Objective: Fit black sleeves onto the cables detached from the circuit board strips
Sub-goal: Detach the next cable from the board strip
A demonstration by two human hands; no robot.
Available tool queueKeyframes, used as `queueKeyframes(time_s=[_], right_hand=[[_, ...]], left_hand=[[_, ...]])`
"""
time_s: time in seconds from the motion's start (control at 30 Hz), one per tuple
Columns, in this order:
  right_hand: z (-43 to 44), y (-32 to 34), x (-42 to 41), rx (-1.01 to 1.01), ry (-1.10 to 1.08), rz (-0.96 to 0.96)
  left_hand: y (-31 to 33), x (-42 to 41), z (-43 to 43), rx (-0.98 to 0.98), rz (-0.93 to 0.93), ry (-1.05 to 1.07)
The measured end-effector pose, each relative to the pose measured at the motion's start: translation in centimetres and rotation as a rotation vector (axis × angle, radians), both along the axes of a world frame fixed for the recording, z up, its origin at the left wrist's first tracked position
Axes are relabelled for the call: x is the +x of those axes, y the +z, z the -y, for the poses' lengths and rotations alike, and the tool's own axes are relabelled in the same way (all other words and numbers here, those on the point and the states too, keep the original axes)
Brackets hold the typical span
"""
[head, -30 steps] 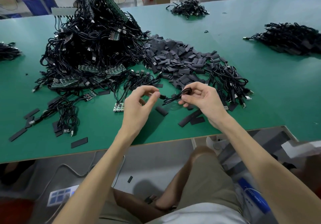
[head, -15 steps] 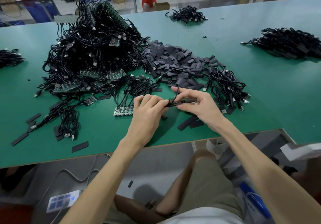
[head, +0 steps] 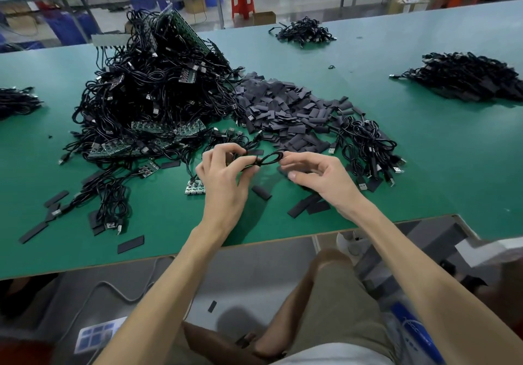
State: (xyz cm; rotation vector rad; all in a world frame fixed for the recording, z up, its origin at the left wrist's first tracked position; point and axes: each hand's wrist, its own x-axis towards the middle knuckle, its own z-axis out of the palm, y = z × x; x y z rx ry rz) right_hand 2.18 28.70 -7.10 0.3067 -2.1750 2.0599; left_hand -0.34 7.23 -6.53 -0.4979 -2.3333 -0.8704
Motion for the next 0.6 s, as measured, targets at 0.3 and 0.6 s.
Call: queueKeyframes(time_s=[0.3, 0.6], right_hand=[[0.1, 0.0, 0.0, 0.097, 0.003, -0.001], [0.3, 0.6, 0.2, 0.207, -0.104, 0.092]], left_hand=[[4.0, -0.3, -4.1, 0.411, 0.3, -0.268], [6.9, -2.7, -12.9, 0.488, 0.897, -0.55]])
